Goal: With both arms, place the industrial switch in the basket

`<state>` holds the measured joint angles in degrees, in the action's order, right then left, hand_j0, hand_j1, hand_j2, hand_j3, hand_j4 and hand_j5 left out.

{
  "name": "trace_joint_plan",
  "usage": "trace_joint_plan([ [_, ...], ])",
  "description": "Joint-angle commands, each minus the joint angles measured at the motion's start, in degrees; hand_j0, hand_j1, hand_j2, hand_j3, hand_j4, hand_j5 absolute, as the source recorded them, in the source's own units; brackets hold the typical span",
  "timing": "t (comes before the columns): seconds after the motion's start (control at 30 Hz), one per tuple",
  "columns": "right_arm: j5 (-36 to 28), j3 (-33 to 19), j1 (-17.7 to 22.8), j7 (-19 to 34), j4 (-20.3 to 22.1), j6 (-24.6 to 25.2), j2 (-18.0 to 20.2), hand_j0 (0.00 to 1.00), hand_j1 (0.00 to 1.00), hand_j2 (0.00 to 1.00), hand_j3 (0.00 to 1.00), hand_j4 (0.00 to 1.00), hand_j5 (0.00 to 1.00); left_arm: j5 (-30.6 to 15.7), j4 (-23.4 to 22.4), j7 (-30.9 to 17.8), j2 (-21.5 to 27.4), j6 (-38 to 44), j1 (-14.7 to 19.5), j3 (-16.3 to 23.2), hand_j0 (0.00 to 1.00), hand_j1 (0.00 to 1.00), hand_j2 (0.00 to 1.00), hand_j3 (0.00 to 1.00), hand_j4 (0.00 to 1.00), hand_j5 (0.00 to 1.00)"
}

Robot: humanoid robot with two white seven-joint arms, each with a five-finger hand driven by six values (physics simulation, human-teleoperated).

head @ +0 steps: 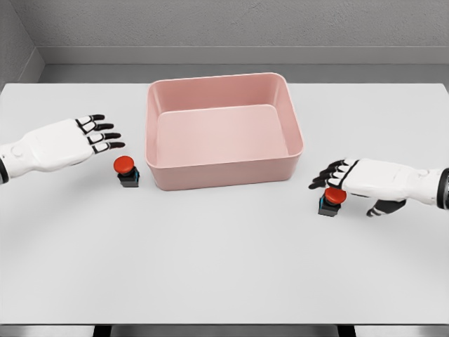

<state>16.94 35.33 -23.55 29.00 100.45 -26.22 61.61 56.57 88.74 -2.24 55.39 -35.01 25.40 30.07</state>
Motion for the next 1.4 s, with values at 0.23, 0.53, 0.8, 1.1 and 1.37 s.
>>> trace_joint_plan([
  [0.23, -0.5, 3.07, -3.69, 4.49, -0.16, 3.36, -1.76, 1.0, 1.0, 1.0, 1.0, 1.0, 1.0, -6.83, 0.82, -11.3, 0.42, 0.01, -0.09, -0.1, 1.0, 1.0, 1.0, 1.0, 1.0, 1.0],
  [0.53, -0.5, 7.73, -8.53, 5.28, -0.78, 6.53, -3.52, 1.0, 1.0, 1.0, 1.0, 1.0, 1.0, -8.5, 0.3, -11.21, -0.11, 0.01, 0.53, -0.54, 1.0, 1.0, 1.0, 1.0, 1.0, 1.0],
  [0.8, -0.42, 8.52, -8.53, 6.0, -0.08, 5.3, -3.52, 0.71, 0.71, 0.71, 0.71, 0.71, 0.71, -9.29, 1.35, -11.12, -1.95, 0.01, 0.88, -0.28, 1.0, 1.0, 1.0, 1.0, 1.0, 1.0],
  [1.1, -0.5, 8.52, -8.44, 6.0, -0.16, 5.39, -3.43, 0.6, 0.6, 0.6, 0.6, 0.6, 0.6, -10.17, 2.23, -11.21, -2.75, 0.01, 0.88, 0.07, 0.99, 0.99, 0.99, 0.99, 0.99, 0.99],
  [1.37, -0.5, 8.52, -8.44, 6.0, -0.08, 5.39, -3.43, 0.53, 0.53, 0.53, 0.53, 0.53, 0.53, -10.08, 3.37, -11.3, -3.36, 0.01, 0.7, 0.6, 0.89, 0.89, 0.89, 0.89, 0.89, 0.89],
])
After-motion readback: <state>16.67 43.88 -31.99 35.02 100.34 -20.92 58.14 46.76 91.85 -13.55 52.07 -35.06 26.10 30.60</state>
